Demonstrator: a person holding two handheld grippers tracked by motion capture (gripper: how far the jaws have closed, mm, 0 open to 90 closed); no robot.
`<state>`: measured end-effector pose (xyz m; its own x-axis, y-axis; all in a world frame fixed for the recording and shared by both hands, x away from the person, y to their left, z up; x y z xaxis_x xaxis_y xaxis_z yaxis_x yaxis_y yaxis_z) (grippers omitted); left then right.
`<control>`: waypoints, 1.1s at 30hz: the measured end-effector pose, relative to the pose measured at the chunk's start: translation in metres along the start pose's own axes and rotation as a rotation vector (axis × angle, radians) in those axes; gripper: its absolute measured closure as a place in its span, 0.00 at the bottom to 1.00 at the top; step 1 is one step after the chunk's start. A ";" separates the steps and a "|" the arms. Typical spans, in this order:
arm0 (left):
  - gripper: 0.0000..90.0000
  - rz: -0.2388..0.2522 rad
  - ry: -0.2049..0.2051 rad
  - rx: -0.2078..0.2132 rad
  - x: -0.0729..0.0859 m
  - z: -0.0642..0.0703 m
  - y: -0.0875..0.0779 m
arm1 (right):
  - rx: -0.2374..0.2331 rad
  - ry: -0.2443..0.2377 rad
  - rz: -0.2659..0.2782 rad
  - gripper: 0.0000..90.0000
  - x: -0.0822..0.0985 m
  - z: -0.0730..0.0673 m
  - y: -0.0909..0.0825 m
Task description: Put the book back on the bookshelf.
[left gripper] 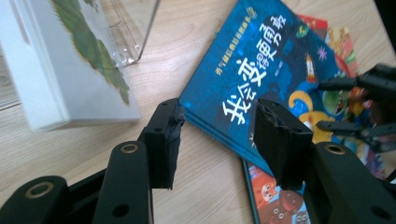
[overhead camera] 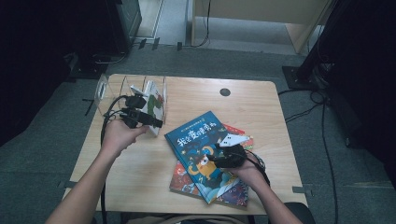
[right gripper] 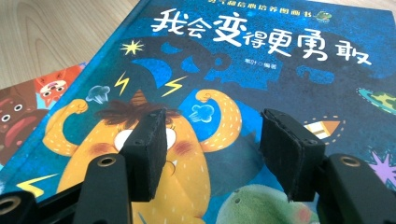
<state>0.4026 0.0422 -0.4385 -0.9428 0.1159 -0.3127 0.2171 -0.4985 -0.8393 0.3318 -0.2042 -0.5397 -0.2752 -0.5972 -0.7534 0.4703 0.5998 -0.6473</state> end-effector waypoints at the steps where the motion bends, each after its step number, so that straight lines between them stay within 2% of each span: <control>1: 0.57 -0.005 0.003 0.001 0.002 0.000 0.001 | -0.002 0.004 0.001 0.46 0.000 0.000 0.000; 11: 0.54 -0.022 0.005 0.054 0.020 -0.004 0.022 | -0.017 0.002 0.010 0.58 0.001 0.002 -0.005; 18: 0.52 -0.035 0.035 0.087 0.030 -0.006 0.042 | -0.012 0.022 0.001 0.69 0.005 0.006 -0.011; 22: 0.51 -0.038 0.051 0.095 0.030 -0.008 0.050 | -0.007 0.024 0.009 0.76 0.008 0.006 -0.015; 25: 0.51 -0.021 0.068 0.090 0.029 -0.009 0.055 | -0.002 0.026 0.013 0.82 0.010 0.007 -0.018; 29: 0.52 -0.013 0.076 0.104 0.026 -0.008 0.062 | 0.006 0.039 0.016 0.90 0.014 0.008 -0.022; 33: 0.52 -0.011 0.108 0.110 0.025 -0.007 0.067 | 0.011 0.054 0.013 0.96 0.019 0.008 -0.027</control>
<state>0.3953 0.0173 -0.5055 -0.9111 0.2104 -0.3544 0.1722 -0.5870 -0.7911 0.3211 -0.2358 -0.5354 -0.3136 -0.5596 -0.7671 0.4829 0.6016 -0.6363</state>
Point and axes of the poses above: each handheld gripper's, and its own axes: y roughly forward along the jaws, x roughly out of its underside, z roughly to its right, the point moved 8 cm from there along y, roughly forward along the jaws, and after that the axes turned 14 degrees about -y, right-handed, at the moved point
